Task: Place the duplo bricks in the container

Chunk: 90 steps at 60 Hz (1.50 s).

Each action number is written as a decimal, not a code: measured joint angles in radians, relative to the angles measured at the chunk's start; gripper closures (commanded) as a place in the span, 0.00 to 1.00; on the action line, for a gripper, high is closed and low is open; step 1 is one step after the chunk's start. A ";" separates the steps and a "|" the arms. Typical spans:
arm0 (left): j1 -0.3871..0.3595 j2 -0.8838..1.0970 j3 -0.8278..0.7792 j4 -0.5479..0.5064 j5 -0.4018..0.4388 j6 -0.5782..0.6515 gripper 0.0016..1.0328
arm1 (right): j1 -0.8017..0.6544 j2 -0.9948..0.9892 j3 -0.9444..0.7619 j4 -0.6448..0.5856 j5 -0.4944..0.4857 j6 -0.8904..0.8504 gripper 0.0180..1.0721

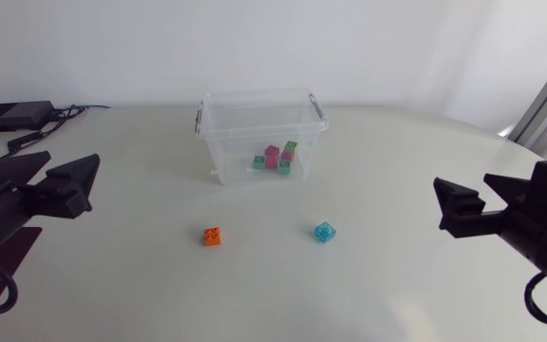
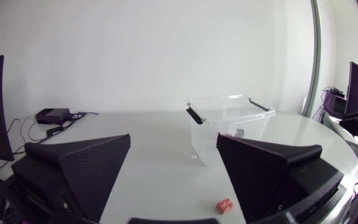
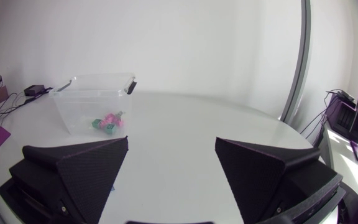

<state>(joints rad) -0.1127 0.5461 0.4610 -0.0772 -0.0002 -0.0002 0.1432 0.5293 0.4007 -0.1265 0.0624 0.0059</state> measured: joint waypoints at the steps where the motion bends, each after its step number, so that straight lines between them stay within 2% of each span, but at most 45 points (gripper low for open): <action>1: -0.006 0.029 0.018 -0.004 0.000 0.000 0.07 | 0.000 0.028 0.018 -0.002 -0.004 0.004 0.04; 9: -0.053 0.318 0.198 -0.125 0.000 0.005 0.07 | 0.000 0.277 0.159 -0.056 -0.060 0.037 0.04; 16: -0.081 0.542 0.321 -0.199 0.000 0.064 0.07 | 0.002 0.440 0.229 -0.113 -0.107 0.063 0.04; 20: -0.100 0.668 0.381 -0.249 0.000 0.153 0.07 | 0.007 0.523 0.261 -0.146 -0.136 0.071 0.04; 23: -0.119 0.771 0.425 -0.294 0.000 0.268 0.07 | 0.018 0.591 0.294 -0.190 -0.143 0.073 0.04; 28: -0.152 0.903 0.458 -0.317 0.000 0.387 0.07 | 0.037 0.690 0.337 -0.219 -0.186 0.063 0.04; 32: -0.180 0.956 0.460 -0.325 0.005 0.477 0.07 | 0.044 0.737 0.357 -0.234 -0.257 0.029 0.04; 36: -0.206 0.982 0.460 -0.338 0.067 0.566 0.07 | 0.046 0.782 0.384 -0.261 -0.303 -0.040 0.04; 40: -0.228 1.005 0.460 -0.344 0.123 0.649 0.07 | 0.060 0.835 0.414 -0.285 -0.308 -0.115 0.04; 47: -0.244 1.067 0.460 -0.344 0.162 0.758 0.08 | 0.114 0.927 0.443 -0.297 -0.315 -0.193 0.04; 55: -0.249 1.153 0.462 -0.344 0.202 0.859 0.13 | 0.173 1.014 0.467 -0.298 -0.320 -0.240 0.04; 63: -0.237 1.210 0.481 -0.345 0.256 0.935 0.13 | 0.212 1.073 0.491 -0.297 -0.320 -0.258 0.04; 68: -0.227 1.254 0.518 -0.345 0.274 0.970 0.22 | 0.216 1.127 0.520 -0.296 -0.310 -0.266 0.04; 75: -0.216 1.301 0.559 -0.344 0.322 1.012 0.32 | 0.228 1.188 0.542 -0.266 -0.240 -0.269 0.05; 78: -0.216 1.309 0.563 -0.345 0.333 1.028 0.43 | 0.237 1.209 0.544 -0.252 -0.218 -0.270 0.05; 81: -0.216 1.315 0.566 -0.347 0.339 1.040 0.60 | 0.246 1.231 0.544 -0.240 -0.210 -0.271 0.11; 84: -0.217 1.328 0.574 -0.352 0.345 1.052 0.61 | 0.254 1.254 0.548 -0.236 -0.202 -0.273 0.19; 87: -0.217 1.334 0.582 -0.371 0.353 1.060 0.64 | 0.262 1.271 0.548 -0.225 -0.192 -0.276 0.32; 90: -0.217 1.336 0.593 -0.415 0.360 1.069 0.70 | 0.269 1.284 0.549 -0.206 -0.179 -0.277 0.53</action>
<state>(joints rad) -0.3302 1.8824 1.0542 -0.4923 0.3599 1.0691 0.4118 1.8133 0.9493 -0.3321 -0.1162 -0.2710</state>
